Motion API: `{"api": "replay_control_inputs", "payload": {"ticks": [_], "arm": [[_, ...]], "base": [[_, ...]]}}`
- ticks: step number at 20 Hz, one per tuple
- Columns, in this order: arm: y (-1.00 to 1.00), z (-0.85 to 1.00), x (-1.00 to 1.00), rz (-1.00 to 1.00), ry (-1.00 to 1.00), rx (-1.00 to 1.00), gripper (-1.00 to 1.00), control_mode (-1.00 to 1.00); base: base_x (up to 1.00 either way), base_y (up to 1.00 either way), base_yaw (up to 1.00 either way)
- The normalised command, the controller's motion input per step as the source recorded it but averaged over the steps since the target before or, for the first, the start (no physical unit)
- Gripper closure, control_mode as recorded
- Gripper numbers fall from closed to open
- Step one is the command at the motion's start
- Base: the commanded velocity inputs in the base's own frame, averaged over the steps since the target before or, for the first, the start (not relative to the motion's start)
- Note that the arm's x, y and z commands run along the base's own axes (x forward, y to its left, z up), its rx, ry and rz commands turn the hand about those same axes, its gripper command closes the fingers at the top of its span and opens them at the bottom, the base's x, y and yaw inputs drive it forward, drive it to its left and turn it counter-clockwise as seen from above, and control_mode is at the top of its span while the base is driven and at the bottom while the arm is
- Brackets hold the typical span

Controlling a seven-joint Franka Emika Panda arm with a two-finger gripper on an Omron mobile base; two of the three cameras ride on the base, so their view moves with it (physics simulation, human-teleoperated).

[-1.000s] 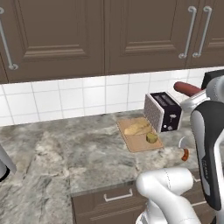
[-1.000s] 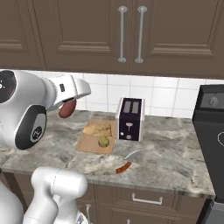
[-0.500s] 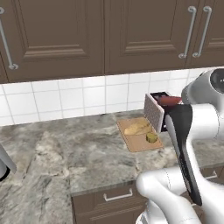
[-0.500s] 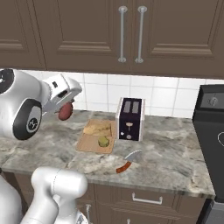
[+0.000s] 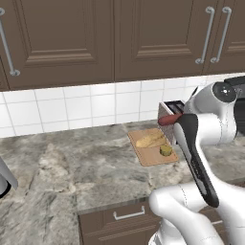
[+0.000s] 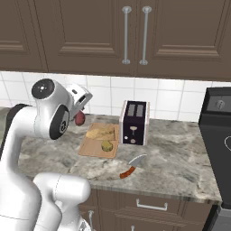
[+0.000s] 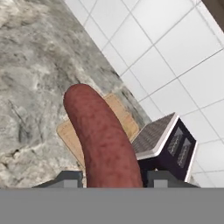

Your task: Retrieve the sausage and cheese from the fridge and place them on the cutting board on the counter.

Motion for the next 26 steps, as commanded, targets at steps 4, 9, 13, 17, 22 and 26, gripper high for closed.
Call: {"api": "replay_control_inputs", "payload": {"ticks": [4,9,13,17,22,26], "arm": [[0.01,-0.53,0.65,0.01,0.06,0.0,1.0,-1.0],[0.07,-0.6,0.61,0.0,0.1,-0.03,1.0,-1.0],[0.11,-0.59,0.62,0.0,0.09,-0.01,1.0,-1.0],[0.02,-0.33,0.6,0.0,0.23,0.0,1.0,-1.0],[0.0,-0.35,0.47,0.01,0.22,0.0,1.0,-1.0],[0.0,-0.57,0.48,0.03,0.1,0.0,1.0,-1.0]], "base": [[0.0,0.0,0.0],[0.0,0.0,0.0],[0.0,0.0,0.0],[0.0,0.0,0.0],[0.0,0.0,0.0],[0.0,0.0,0.0]]}}
